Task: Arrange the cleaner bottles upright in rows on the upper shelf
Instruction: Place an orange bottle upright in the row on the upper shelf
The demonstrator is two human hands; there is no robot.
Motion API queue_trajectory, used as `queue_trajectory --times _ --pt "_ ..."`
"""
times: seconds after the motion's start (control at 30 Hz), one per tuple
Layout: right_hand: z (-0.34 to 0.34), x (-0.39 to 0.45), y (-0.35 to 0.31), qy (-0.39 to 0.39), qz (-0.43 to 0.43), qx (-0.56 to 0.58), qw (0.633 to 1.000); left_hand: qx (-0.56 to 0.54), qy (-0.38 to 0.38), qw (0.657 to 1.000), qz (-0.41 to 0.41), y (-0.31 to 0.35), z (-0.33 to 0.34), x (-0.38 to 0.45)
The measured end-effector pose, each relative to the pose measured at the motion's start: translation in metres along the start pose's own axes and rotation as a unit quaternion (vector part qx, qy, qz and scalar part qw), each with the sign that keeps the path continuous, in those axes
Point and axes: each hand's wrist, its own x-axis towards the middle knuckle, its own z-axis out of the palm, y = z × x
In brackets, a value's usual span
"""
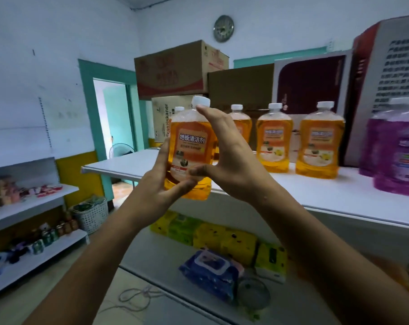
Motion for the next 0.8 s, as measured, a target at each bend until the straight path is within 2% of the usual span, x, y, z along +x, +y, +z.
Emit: queue_trajectory --times 0.17,0.37,0.5,0.7,0.8 --pt "0.058 0.046 0.020 -0.015 0.028 -0.033 0.999 -0.004 -0.037 0.999 -0.009 -0.059 -0.026 0.044" --pt "0.109 0.092 0.021 -0.057 0.066 -0.137 0.987 -0.035 -0.081 0.996 -0.019 -0.117 -0.047 0.081" --pt "0.138 0.117 0.028 -0.059 0.110 -0.192 0.973 -0.038 -0.128 0.991 -0.030 -0.152 -0.062 0.114" --pt "0.177 0.155 0.056 -0.050 0.172 -0.217 0.960 0.029 -0.151 0.987 -0.049 -0.190 -0.066 0.147" --pt "0.188 0.165 0.069 -0.039 0.192 -0.234 0.952 0.022 -0.130 0.990 -0.051 -0.194 -0.066 0.149"
